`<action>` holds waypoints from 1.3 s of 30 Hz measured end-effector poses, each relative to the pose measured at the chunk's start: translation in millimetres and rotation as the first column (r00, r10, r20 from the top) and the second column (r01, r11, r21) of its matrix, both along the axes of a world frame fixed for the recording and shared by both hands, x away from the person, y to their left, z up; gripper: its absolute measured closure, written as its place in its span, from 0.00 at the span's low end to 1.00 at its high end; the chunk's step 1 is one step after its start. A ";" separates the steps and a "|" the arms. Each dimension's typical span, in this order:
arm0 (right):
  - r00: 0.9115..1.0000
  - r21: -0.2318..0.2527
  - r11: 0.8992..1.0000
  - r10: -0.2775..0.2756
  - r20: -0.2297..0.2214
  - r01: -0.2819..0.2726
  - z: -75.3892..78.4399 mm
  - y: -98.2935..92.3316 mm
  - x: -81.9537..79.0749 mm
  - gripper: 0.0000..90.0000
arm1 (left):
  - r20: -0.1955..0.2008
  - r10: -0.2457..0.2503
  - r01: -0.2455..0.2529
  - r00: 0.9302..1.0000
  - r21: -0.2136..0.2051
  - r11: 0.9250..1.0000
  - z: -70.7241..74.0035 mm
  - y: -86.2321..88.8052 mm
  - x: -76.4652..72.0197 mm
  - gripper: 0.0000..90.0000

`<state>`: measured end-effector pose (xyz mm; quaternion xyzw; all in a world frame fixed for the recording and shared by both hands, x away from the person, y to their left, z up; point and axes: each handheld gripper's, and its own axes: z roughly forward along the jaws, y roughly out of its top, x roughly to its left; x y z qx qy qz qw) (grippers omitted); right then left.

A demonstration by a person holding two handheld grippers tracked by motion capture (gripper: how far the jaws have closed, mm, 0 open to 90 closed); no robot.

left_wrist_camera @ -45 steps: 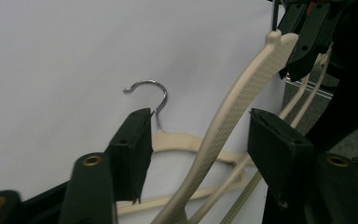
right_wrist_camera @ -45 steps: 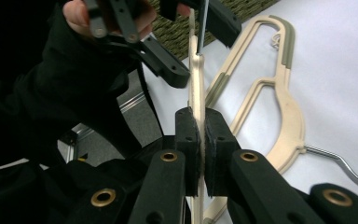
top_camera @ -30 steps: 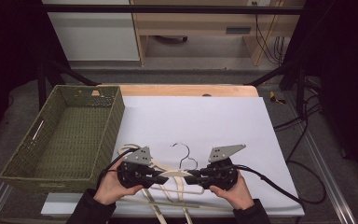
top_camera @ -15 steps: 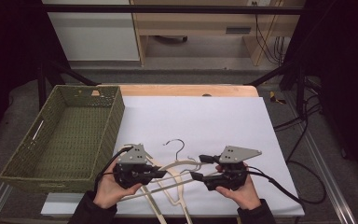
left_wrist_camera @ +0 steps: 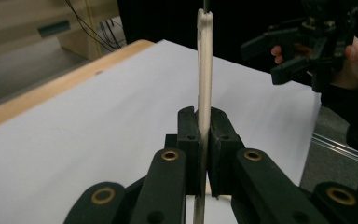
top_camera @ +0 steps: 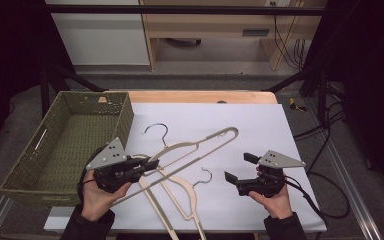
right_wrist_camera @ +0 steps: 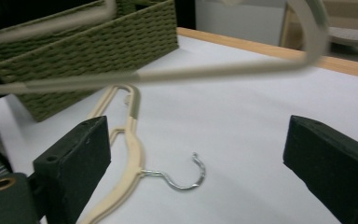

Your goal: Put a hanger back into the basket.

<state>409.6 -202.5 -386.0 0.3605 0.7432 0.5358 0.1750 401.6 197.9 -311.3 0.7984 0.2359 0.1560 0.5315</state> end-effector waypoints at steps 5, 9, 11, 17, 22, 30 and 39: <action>0.999 0.009 0.999 -0.035 -0.007 0.035 -1.8 -8.3 0.9 0.07 | 0.031 0.035 -0.035 0.999 -0.002 0.999 18.2 13.8 8.5 0.94; 0.998 -0.001 0.998 -0.056 -0.001 0.056 -1.1 -13.1 0.0 0.05 | 0.048 0.062 -0.062 0.997 -0.009 0.998 29.2 29.9 18.1 0.94; 0.998 -0.007 0.998 -0.056 0.005 0.056 -0.3 -14.9 -0.5 0.05 | 0.051 0.076 -0.075 0.996 -0.021 0.997 32.8 39.7 24.1 0.95; 0.997 -0.009 0.997 -0.072 0.012 0.072 1.2 -16.4 -1.5 0.04 | 0.054 0.135 -0.133 0.989 -0.027 0.991 40.1 72.1 41.9 0.94; 0.997 -0.013 0.997 -0.071 0.013 0.071 0.7 -16.4 -1.2 0.04 | 0.059 0.193 -0.193 0.979 -0.006 0.981 43.7 99.3 54.2 0.94; 0.998 -0.020 0.998 -0.065 0.009 0.066 0.2 -16.2 -0.4 0.04 | 0.046 0.259 -0.261 0.965 0.026 0.965 42.5 137.9 70.9 0.94; 0.998 -0.020 0.998 -0.064 0.000 0.064 -0.9 -14.4 0.5 0.04 | 0.038 0.335 -0.337 0.941 0.049 0.940 29.1 175.3 81.5 0.94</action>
